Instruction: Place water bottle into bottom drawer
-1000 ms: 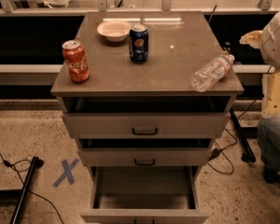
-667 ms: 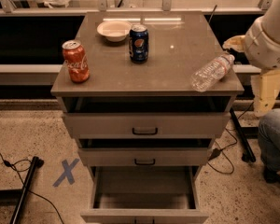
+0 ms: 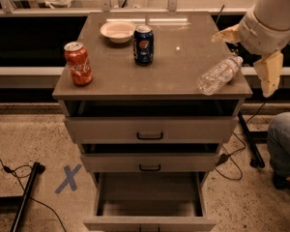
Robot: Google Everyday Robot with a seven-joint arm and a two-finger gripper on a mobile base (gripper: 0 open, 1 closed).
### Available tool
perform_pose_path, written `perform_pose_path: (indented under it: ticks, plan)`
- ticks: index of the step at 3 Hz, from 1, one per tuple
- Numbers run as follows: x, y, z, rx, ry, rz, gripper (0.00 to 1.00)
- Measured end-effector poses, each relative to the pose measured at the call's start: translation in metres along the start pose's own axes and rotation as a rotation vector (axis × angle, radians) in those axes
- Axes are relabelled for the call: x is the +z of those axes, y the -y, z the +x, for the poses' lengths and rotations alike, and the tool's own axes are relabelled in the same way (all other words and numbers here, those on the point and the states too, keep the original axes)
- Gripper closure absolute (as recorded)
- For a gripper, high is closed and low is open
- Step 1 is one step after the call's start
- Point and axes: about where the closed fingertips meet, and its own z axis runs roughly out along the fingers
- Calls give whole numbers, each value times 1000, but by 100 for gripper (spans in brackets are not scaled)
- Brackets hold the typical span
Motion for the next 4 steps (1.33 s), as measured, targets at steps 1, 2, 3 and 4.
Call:
perform_pose_path:
  ticks: [1, 2, 3, 4]
  plan:
    - [17, 35, 23, -179, 48, -17, 0]
    - [35, 48, 41, -257, 25, -33, 0]
    - [57, 47, 54, -308, 22, -62, 0]
    - [81, 39, 65, -320, 5, -102, 0]
